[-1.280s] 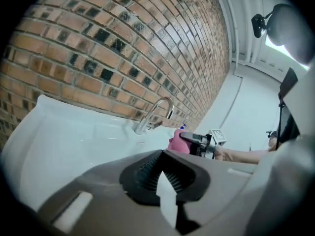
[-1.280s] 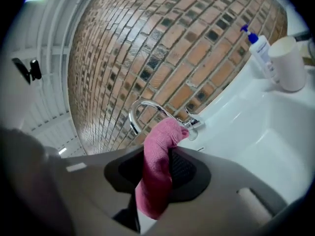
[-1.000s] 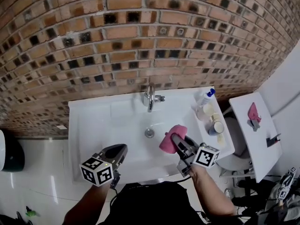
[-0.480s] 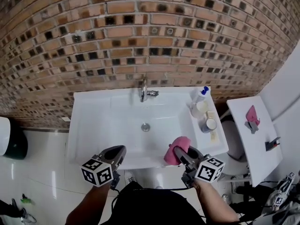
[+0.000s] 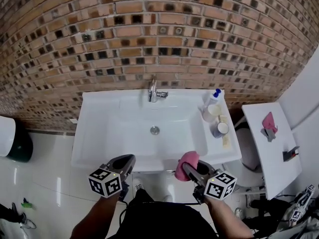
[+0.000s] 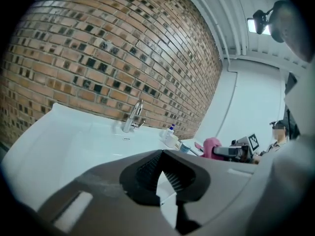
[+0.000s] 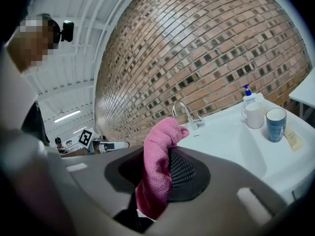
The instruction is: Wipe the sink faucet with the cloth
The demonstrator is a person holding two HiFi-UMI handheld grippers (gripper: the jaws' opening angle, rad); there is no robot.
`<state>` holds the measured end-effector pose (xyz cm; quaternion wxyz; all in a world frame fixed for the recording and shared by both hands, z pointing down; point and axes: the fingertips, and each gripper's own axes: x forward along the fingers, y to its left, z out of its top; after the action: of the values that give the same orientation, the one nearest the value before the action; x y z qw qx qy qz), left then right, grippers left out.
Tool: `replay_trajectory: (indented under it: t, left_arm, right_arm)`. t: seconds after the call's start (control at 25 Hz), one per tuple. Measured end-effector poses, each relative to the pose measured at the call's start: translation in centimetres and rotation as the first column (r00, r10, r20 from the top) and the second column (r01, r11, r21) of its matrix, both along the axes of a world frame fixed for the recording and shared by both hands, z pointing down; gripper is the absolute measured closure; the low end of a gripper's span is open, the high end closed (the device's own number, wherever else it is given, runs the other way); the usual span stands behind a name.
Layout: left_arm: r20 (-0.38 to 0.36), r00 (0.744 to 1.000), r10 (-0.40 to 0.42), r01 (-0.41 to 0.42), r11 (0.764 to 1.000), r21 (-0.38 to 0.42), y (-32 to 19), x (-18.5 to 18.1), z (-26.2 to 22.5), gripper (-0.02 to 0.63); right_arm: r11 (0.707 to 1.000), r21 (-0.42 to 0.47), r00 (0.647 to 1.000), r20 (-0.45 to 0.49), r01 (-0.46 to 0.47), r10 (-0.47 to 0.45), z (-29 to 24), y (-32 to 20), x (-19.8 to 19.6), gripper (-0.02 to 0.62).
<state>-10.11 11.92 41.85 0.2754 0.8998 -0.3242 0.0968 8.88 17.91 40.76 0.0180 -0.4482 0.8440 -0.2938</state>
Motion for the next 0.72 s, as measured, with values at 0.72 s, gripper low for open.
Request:
replay_trajectory:
  t: [0.72]
  left_arm:
    - [-0.004, 0.999, -0.033, 0.033, 0.999, 0.007, 0.77, -0.39, 0.03, 0.6]
  right_arm:
    - [0.999, 0.023, 0.999, -0.036, 0.037, -0.036, -0.28, 0.19, -0.45, 0.485]
